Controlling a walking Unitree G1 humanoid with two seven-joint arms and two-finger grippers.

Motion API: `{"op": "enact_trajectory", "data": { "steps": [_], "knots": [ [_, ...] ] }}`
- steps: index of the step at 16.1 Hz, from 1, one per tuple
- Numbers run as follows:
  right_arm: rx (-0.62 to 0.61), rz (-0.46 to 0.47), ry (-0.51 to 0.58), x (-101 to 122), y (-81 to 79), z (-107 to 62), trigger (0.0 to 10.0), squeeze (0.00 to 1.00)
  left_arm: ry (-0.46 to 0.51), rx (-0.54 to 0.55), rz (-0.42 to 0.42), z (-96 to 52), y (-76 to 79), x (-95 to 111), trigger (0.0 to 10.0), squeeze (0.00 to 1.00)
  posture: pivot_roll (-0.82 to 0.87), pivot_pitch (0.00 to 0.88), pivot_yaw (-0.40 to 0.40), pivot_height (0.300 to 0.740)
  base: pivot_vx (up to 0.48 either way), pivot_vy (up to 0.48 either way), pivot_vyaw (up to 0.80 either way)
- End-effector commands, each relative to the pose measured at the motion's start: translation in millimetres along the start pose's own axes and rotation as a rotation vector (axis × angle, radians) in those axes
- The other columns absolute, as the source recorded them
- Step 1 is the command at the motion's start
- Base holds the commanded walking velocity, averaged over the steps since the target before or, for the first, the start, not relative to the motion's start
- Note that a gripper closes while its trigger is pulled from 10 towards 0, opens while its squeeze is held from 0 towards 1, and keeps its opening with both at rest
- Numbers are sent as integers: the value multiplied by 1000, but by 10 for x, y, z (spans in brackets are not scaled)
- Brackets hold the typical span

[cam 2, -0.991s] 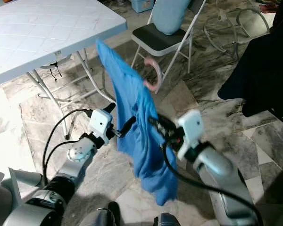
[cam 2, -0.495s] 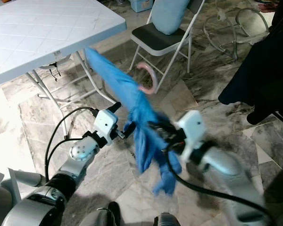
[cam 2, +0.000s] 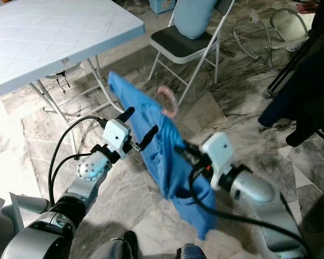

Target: Hang hanger

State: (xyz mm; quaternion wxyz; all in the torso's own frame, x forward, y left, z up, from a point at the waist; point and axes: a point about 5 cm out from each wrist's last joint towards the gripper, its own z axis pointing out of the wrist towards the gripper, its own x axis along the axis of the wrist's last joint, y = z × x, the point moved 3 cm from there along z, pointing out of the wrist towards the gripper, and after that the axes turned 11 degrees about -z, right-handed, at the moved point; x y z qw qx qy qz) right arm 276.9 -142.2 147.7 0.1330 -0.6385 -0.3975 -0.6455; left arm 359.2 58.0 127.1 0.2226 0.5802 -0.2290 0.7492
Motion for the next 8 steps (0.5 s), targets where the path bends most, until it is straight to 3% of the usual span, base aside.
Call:
{"op": "enact_trajectory", "data": {
  "steps": [1, 3, 5, 8],
  "knots": [
    [32, -24, 55, 125, -63, 17, 10000, 0, 7, 0, 5, -4, -20, 20, 10000, 0, -244, 187, 75, 740, 0, 0, 0],
    [-36, -33, 34, 58, 46, 48, 10000, 0, 18, -40, -16, 5, 64, 32, 10000, 0, -248, 191, 83, 740, 0, 0, 0],
    [-101, -27, 43, 50, 181, 86, 10000, 0, -12, -82, -23, -110, 152, -78, 10000, 0, -246, 196, 81, 740, 0, 0, 0],
    [-46, -24, 58, 81, 67, 130, 10000, 0, -14, -69, -19, -83, 120, -61, 10000, 0, -241, 200, 73, 740, 0, 0, 0]
  ]
}}
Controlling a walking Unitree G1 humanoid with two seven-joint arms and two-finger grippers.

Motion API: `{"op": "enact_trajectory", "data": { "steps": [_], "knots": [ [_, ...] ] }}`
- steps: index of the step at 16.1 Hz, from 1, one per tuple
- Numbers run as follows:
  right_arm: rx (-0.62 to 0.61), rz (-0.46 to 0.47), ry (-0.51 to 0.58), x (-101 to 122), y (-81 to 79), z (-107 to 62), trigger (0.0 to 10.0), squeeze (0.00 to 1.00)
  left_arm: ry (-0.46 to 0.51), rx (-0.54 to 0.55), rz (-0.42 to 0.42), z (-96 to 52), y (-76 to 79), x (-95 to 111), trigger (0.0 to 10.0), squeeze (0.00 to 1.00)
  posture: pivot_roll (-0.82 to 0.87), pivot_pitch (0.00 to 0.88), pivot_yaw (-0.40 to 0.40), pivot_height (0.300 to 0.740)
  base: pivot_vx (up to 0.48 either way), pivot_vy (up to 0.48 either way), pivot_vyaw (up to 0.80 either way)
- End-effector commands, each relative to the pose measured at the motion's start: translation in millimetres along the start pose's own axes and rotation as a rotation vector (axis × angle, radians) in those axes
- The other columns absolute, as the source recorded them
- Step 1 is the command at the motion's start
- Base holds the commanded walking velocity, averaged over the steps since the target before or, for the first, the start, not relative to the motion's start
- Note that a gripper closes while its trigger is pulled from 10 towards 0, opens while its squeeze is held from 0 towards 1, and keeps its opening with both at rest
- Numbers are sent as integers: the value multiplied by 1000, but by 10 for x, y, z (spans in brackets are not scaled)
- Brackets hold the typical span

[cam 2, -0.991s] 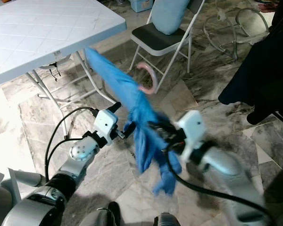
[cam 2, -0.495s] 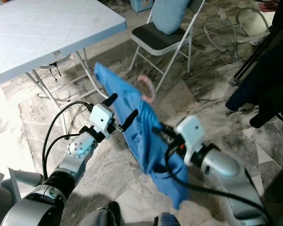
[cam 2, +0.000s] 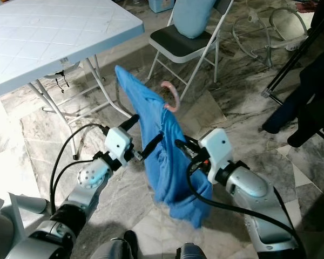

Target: Hang hanger

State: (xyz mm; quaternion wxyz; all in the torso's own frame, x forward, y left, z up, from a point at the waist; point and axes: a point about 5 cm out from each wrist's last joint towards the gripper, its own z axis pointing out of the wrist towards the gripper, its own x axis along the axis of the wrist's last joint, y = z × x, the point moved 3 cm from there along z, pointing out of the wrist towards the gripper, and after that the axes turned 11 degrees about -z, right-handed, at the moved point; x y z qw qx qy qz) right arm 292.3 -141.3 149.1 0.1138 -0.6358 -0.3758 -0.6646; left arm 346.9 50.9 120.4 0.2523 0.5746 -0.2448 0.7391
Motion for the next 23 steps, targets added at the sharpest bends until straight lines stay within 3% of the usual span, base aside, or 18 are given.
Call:
{"op": "enact_trajectory", "data": {
  "steps": [1, 6, 7, 8, 11, 16, 18, 20, 23],
  "knots": [
    [39, -14, 50, 106, -74, 20, 10000, 0, -17, 2, 8, -2, -22, -10, 10000, 0, -241, 200, 73, 740, 0, 0, 0],
    [99, 21, 59, 114, -243, -55, 10000, 0, 0, 92, 36, 32, -180, 64, 10000, 0, -253, 201, 84, 740, 0, 0, 0],
    [99, 16, 41, 89, -232, -121, 10000, 0, -31, 135, 67, 12, -286, 48, 5961, 0, -253, 200, 86, 740, 0, 0, 0],
    [86, 12, 27, 60, -206, -153, 10000, 0, -30, 147, 63, 3, -332, 60, 0, 0, -254, 200, 86, 740, 0, 0, 0],
    [68, -12, 7, 48, -155, -185, 10000, 0, -50, 173, 97, -15, -419, 61, 0, 0, -254, 198, 87, 740, 0, 0, 0],
    [7, -157, -145, -211, -14, -208, 10000, 0, -12, 225, 114, 14, -543, 183, 0, 0, -245, 190, 84, 740, 0, 0, 0],
    [66, -206, -187, -286, -76, -254, 10000, 0, -30, 261, 144, -5, -630, 189, 0, 0, -245, 187, 83, 740, 0, 0, 0],
    [150, -181, -169, -241, -134, -391, 10000, 0, -68, 319, 187, -41, -799, 212, 0, 0, -243, 188, 88, 740, 0, 0, 0],
    [188, -211, -247, -257, 50, -760, 10000, 0, -107, 337, 199, -76, -880, 190, 0, 0, -252, 192, 94, 740, 0, 0, 0]
  ]
}}
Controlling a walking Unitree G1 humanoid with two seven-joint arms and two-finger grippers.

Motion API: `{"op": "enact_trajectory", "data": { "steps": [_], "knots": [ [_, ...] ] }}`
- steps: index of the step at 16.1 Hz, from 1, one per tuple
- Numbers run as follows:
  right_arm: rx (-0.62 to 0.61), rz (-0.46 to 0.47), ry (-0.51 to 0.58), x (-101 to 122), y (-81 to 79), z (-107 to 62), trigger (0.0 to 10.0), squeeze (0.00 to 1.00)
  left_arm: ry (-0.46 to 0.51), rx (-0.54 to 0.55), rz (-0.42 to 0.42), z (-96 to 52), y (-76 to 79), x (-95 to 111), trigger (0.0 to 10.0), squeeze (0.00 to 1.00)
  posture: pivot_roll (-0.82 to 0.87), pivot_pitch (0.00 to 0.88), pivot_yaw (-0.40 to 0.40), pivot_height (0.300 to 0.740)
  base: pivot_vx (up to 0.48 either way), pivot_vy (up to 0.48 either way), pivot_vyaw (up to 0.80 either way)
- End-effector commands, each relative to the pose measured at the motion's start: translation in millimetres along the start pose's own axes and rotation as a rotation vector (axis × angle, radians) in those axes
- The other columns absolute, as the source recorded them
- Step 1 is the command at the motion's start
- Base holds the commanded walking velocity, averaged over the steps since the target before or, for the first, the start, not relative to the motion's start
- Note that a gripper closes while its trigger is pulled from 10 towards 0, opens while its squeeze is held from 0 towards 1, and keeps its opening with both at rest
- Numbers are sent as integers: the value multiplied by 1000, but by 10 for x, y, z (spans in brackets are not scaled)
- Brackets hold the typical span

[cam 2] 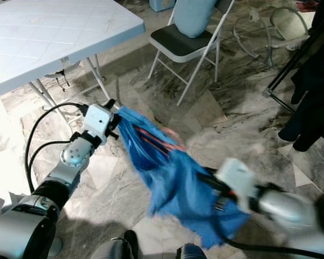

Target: Hang hanger

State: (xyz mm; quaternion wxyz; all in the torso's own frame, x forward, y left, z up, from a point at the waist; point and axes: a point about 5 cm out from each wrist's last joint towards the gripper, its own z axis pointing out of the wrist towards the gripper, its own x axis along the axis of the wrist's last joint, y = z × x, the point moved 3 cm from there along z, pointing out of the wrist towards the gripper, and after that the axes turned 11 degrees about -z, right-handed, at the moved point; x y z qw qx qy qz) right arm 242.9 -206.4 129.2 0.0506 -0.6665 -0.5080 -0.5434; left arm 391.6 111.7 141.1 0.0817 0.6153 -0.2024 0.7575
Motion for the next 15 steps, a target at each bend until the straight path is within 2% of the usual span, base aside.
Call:
{"op": "enact_trajectory", "data": {
  "steps": [1, 3, 6, 7, 9, 10, 12, 13, 14, 15],
  "knots": [
    [0, -22, 2, 21, 46, -101, 10000, 0, -22, 48, 5, -19, -129, -23, 0, 0, -255, 195, 95, 740, 0, 0, 0],
    [18, -42, -60, -39, 121, -345, 10000, 0, -86, 60, 2, -53, -146, -134, 0, 0, -264, 201, 99, 740, 0, 0, 0],
    [29, -132, -168, -116, 232, -540, 10000, 0, -158, 50, 7, -82, -119, -254, 0, 0, -268, 203, 100, 740, 0, 0, 0],
    [57, -107, -132, -22, 215, -588, 10000, 0, -198, 43, 10, -116, -91, -333, 0, 0, -268, 204, 102, 740, 0, 0, 0],
    [48, -133, -145, 46, 320, -708, 10000, 0, -267, 29, 13, -179, -72, -459, 0, 0, -267, 203, 104, 740, 0, 0, 0],
    [39, -131, -121, 156, 389, -790, 10000, 0, -322, 20, 2, -229, -56, -555, 0, 0, -263, 204, 105, 740, 0, 0, 0],
    [47, -103, -24, 363, 414, -835, 10000, 0, -368, -22, -28, -271, 39, -644, 0, 0, -262, 202, 107, 740, 0, 0, 0],
    [63, -117, -17, 404, 403, -847, 10000, 0, -375, -25, -37, -273, 52, -655, 0, 0, -263, 203, 108, 740, 0, 0, 0],
    [61, -107, 36, 520, 410, -824, 10000, 0, -392, -15, -72, -277, 67, -681, 0, 0, -266, 201, 106, 740, 0, 0, 0],
    [30, -144, -6, 434, 412, -716, 10000, 0, -379, 1, -101, -246, 73, -653, 0, 0, -266, 200, 103, 740, 0, 0, 0]
  ]
}}
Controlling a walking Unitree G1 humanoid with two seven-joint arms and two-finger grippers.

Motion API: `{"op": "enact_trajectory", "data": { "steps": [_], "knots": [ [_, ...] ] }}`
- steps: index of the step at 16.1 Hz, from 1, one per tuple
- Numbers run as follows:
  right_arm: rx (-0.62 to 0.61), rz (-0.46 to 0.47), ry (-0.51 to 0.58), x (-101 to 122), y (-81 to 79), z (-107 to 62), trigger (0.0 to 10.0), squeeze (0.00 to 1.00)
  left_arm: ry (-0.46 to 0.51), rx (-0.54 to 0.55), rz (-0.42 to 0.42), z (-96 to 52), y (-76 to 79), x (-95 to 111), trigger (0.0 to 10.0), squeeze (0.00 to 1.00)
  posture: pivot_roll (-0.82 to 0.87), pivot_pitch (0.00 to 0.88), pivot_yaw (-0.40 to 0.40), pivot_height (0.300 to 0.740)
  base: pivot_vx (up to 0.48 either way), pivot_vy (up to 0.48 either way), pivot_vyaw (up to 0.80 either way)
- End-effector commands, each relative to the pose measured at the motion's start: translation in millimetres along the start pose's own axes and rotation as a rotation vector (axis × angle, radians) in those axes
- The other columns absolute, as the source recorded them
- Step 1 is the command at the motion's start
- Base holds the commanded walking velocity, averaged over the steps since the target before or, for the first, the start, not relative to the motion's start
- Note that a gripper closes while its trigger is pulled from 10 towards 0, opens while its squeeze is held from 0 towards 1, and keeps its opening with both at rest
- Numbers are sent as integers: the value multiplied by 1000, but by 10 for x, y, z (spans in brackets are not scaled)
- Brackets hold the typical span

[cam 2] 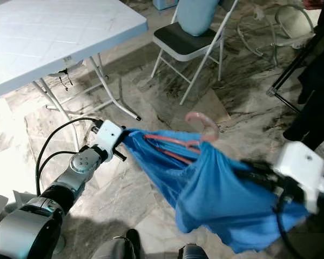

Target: Hang hanger

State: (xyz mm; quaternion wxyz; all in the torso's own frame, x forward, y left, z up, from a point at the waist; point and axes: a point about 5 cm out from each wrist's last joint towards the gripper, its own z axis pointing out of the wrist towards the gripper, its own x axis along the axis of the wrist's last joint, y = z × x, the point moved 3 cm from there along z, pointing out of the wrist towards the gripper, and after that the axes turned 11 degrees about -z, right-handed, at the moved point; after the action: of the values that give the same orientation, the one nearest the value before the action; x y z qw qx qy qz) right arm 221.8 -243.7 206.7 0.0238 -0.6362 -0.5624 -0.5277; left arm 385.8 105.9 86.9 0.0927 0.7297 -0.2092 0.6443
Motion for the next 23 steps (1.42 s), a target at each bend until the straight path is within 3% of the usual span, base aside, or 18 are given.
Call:
{"op": "enact_trajectory", "data": {
  "steps": [1, 2, 3, 4, 5, 11, 12, 13, 14, 15, 16, 20, 23],
  "knots": [
    [-28, -45, -30, -69, -46, 113, 10000, 0, -22, 72, -60, -58, -129, -92, 0, 0, -265, 199, 102, 740, 0, 0, 0],
    [-50, -36, -40, -185, -215, 390, 10000, 0, 75, 100, -83, -8, -133, 105, 0, 0, -258, 197, 100, 740, 0, 0, 0],
    [-45, -14, -4, -174, -338, 536, 10000, 0, 115, 91, -82, 19, -99, 195, 0, 0, -251, 195, 100, 740, 0, 0, 0],
    [-77, 60, 84, -79, -386, 663, 10000, 0, 109, 87, -79, 29, -69, 187, 0, 0, -249, 192, 105, 740, 0, 0, 0],
    [-105, 48, 76, -104, -403, 771, 10000, 0, 146, 101, -92, 31, -62, 239, 0, 0, -251, 192, 106, 740, 0, 0, 0],
    [-320, 49, -7, -270, -222, 1017, 10000, 0, 280, -22, -144, 85, 232, 491, 0, 0, -245, 184, 102, 740, 0, 0, 0],
    [-354, 43, -31, -310, -178, 1049, 10000, 0, 320, -77, -115, 67, 331, 540, 902, 0, -243, 183, 101, 740, 0, 0, 0],
    [-367, 41, -28, -307, -148, 1047, 10000, 0, 313, -96, -99, 64, 378, 518, 4824, 0, -242, 185, 101, 740, 0, 0, 0],
    [-381, 40, -19, -291, -114, 1043, 10000, 0, 302, -94, -107, 62, 393, 485, 10000, 0, -243, 185, 99, 740, 0, 0, 0],
    [-397, 34, -4, -258, -67, 1031, 10000, 0, 279, -48, -129, 61, 348, 428, 10000, 886, -245, 187, 97, 740, 0, 0, 0],
    [-399, 27, 11, -225, -52, 1025, 10000, 0, 272, -29, -132, 58, 317, 411, 10000, 1000, -245, 188, 96, 740, 0, 0, 0],
    [-325, -19, 142, 116, 13, 888, 10000, 0, 197, 105, -47, 44, 78, 299, 10000, 1000, -256, 188, 91, 740, 0, 0, 0],
    [-269, -50, 194, 329, 74, 730, 10000, 0, 153, 161, -108, 45, 10, 224, 10000, 1000, -269, 187, 90, 740, 0, 0, 0]
  ]
}}
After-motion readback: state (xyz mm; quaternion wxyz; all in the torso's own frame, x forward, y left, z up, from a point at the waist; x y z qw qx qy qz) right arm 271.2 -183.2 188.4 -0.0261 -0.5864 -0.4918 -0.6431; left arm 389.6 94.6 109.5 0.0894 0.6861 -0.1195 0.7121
